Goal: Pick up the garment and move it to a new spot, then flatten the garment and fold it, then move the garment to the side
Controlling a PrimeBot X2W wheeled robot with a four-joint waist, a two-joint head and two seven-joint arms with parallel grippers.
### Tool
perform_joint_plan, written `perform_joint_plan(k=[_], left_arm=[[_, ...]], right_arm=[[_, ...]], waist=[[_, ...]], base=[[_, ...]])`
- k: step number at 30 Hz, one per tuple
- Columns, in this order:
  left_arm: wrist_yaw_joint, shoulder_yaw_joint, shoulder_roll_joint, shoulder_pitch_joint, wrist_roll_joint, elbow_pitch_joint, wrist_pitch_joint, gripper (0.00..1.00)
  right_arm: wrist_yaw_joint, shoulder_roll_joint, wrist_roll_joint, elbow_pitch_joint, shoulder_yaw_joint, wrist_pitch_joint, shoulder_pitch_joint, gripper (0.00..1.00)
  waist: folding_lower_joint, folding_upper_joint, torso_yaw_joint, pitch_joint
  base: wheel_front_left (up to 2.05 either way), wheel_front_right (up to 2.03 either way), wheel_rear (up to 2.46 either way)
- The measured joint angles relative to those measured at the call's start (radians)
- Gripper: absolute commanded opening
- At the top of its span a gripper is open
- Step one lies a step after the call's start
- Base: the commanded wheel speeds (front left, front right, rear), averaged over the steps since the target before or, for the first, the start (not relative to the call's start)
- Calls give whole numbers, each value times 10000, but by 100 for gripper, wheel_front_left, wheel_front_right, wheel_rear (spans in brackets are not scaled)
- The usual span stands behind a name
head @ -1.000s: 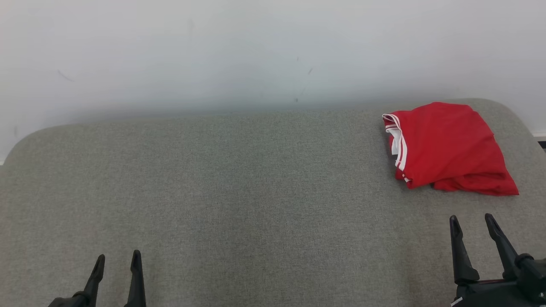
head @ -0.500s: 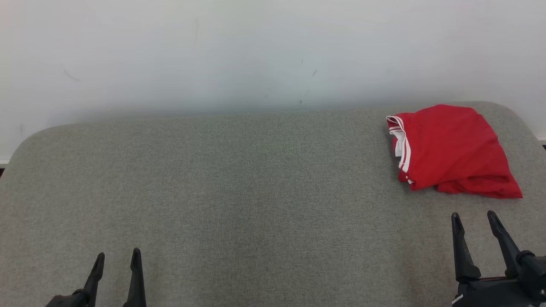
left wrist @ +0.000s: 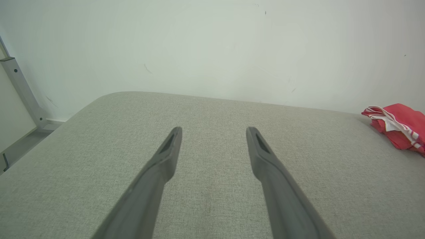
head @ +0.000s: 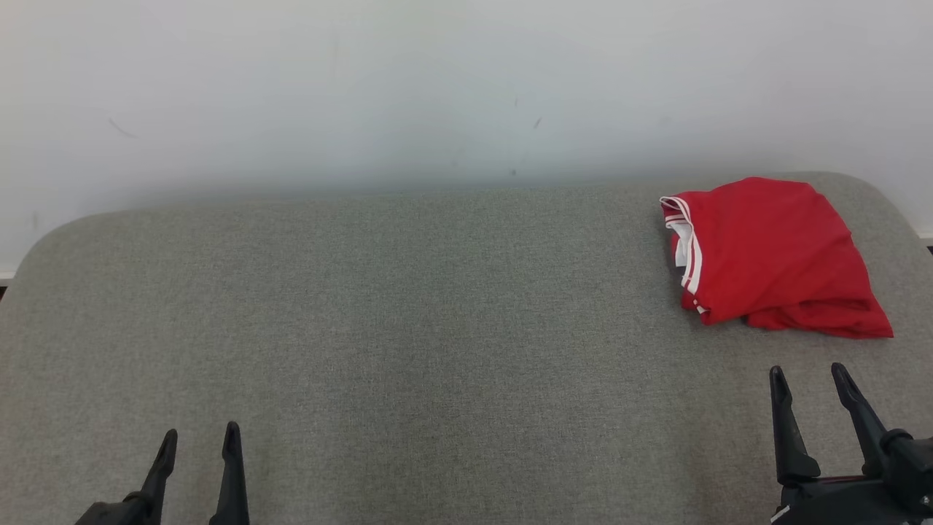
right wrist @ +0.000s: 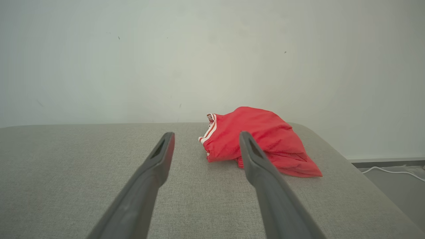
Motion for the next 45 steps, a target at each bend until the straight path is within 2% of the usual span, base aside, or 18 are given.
perform_joint_plan(k=[15,16,26,45], left_arm=[[0,4,13,4,0,-94,140,100],[-2,-2,19,4,0,-96,165,0],[-88,21,-230,5,-211,573,194,0],[-497,485,-368,-136,-3103,1114,631,0]], right_arm=[[0,40,-111,-213,-105,265,1,100],[0,42,-111,-219,-107,265,1,0],[77,384,138,439,19,360,162,0],[502,746,2769,1070,-339,886,-166,0]], waist=[[0,0,-8,52],[0,0,-8,53],[0,0,-10,61],[0,0,-15,74]], base=[[0,0,0],[0,0,0],[0,0,0],[0,0,0]])
